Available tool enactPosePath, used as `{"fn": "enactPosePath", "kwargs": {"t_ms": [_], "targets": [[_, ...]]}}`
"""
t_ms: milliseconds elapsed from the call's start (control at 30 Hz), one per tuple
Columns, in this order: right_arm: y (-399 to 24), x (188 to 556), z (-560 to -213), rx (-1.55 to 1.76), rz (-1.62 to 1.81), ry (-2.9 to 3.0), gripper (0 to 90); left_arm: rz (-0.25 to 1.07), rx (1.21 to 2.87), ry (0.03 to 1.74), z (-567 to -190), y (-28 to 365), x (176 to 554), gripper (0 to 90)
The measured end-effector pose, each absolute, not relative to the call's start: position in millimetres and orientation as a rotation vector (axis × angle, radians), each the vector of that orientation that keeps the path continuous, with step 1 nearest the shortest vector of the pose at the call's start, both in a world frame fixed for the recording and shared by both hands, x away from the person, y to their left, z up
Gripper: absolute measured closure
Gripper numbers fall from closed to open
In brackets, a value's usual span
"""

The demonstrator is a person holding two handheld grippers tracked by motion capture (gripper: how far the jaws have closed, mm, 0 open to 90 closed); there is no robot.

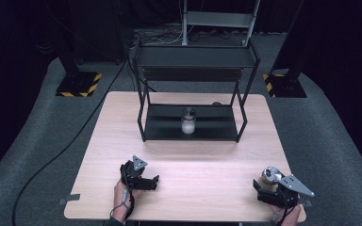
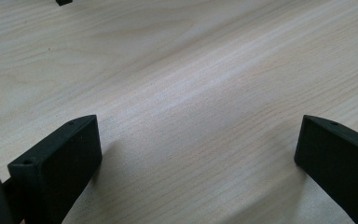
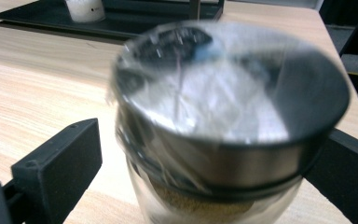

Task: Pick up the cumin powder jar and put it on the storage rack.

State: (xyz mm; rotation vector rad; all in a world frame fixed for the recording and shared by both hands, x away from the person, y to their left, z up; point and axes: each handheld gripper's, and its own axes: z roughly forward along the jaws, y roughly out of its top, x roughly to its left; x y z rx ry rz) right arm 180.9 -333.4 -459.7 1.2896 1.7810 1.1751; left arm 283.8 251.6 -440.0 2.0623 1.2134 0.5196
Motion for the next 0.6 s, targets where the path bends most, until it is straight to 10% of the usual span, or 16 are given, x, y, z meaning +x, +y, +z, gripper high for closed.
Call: {"fn": "enactPosePath", "kwargs": {"t_ms": [600], "targets": [[-335.7,184.2,-459.8,1.326,1.141,1.821,29.6,0.515,2.066,1.209,-439.8,251.8,285.1,0.1]]}}
